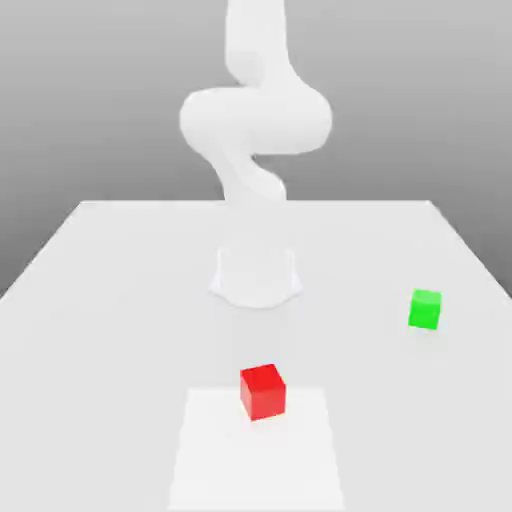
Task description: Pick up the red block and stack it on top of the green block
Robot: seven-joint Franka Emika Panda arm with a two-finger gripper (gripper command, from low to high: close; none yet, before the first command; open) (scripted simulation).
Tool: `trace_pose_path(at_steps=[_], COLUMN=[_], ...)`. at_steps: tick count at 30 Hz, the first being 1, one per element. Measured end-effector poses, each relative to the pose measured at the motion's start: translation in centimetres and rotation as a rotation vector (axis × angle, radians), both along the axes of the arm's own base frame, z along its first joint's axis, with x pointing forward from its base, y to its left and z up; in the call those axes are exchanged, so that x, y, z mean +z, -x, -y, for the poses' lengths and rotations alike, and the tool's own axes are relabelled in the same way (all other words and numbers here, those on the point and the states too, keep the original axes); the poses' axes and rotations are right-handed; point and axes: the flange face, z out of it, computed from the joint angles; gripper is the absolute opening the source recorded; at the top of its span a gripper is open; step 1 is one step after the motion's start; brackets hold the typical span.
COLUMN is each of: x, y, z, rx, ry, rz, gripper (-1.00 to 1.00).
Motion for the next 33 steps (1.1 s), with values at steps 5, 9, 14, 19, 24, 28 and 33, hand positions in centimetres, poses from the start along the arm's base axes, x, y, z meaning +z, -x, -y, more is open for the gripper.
trace_pose_path(at_steps=[5,9,14,19,24,28,33], x=[-12.4,-22.4,-35.1,-46.5,-51.3,-51.3,-50.3], y=[-4.0,-4.5,-1.5,3.1,3.7,3.7,3.6], z=[-0.3,-0.5,-0.7,-0.9,-0.8,-0.8,-0.8], rx=[0.065,0.124,0.211,0.292,0.295,0.295,0.295], ry=[0.043,0.071,0.098,0.114,0.114,0.114,0.114], rz=[-0.185,-0.333,-0.535,-0.703,-0.716,-0.717,-0.717], gripper=[0.0,0.0,0.0,0.0,-1.0,-1.0,-1.0])
